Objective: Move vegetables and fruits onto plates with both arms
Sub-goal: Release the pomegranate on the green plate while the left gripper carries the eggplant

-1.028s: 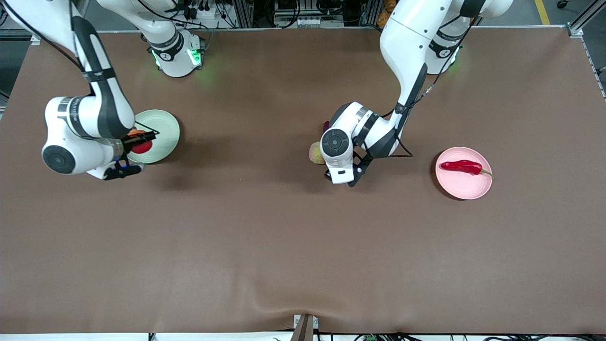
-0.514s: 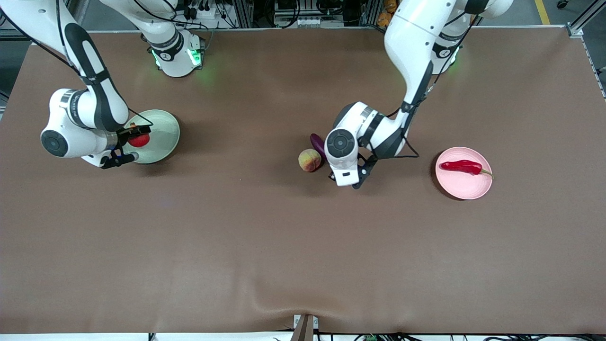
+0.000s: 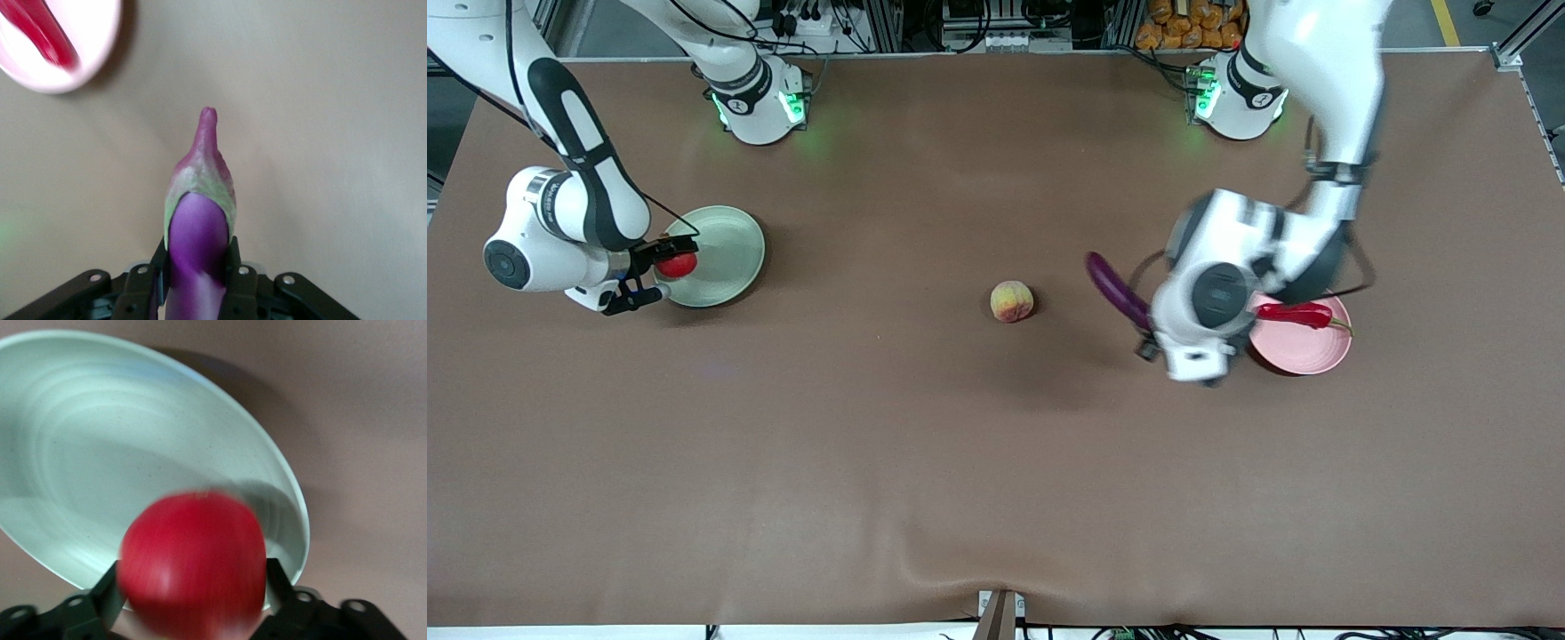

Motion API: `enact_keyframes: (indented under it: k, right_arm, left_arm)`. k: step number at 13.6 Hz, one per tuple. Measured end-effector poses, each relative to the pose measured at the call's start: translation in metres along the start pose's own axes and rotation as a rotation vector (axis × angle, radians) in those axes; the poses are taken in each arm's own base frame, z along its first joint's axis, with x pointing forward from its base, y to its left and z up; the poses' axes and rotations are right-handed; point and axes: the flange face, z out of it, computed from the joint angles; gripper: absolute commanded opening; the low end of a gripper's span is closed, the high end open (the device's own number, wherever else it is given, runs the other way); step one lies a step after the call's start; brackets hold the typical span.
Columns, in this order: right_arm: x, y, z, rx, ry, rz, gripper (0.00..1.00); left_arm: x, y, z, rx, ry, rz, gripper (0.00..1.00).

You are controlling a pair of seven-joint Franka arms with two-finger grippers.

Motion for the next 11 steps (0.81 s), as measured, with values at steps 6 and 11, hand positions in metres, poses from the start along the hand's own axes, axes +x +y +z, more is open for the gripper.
enact_keyframes:
  k: [6, 11]
  right_arm:
    - [0.025, -0.04, -0.033, 0.078, 0.027, -0.015, 1.0]
    - [0.088, -0.236, -0.171, 0.102, 0.024, 0.188, 1.0]
  left_arm:
    - [0.191, -0.097, 0.041, 0.138, -0.036, -0.07, 0.0]
    - [0.218, -0.118, 0.087, 0.166, -0.034, -0.138, 0.0]
